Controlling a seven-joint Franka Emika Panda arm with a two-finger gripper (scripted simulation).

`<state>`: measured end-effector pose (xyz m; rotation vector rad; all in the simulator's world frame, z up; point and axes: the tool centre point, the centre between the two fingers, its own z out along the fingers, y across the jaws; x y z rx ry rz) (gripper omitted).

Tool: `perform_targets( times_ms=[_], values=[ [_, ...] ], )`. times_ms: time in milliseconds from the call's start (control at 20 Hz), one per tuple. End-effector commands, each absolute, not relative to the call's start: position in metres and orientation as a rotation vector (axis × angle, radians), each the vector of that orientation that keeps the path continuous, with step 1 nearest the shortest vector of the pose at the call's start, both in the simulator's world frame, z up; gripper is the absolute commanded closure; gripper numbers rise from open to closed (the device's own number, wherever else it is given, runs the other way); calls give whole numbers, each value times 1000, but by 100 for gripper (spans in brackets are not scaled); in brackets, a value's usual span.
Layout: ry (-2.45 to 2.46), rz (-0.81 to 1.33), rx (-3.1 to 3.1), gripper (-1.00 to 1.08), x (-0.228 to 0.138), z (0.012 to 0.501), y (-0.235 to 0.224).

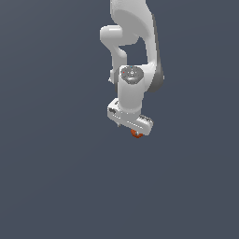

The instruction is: Pick up the object and move it to a goal position.

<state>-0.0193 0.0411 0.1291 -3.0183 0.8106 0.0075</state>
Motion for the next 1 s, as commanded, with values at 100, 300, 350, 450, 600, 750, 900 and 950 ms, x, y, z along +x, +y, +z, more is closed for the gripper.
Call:
perform_targets(
  times_ms=[100, 300, 350, 450, 600, 750, 900, 950],
  values=[
    [969, 9, -2973, -92, -25, 125, 50],
    [1106, 9, -2927, -92, -30, 121, 57],
    [1140, 9, -2915, -92, -31, 120, 59],
    [1208, 9, -2888, -92, -34, 118, 63],
    [1308, 9, -2846, -92, -38, 115, 68],
    [1407, 9, -2800, -92, -42, 112, 73],
    [1504, 8, -2751, -92, -46, 110, 78],
    [1536, 8, -2733, -92, -47, 109, 80]
  ],
)
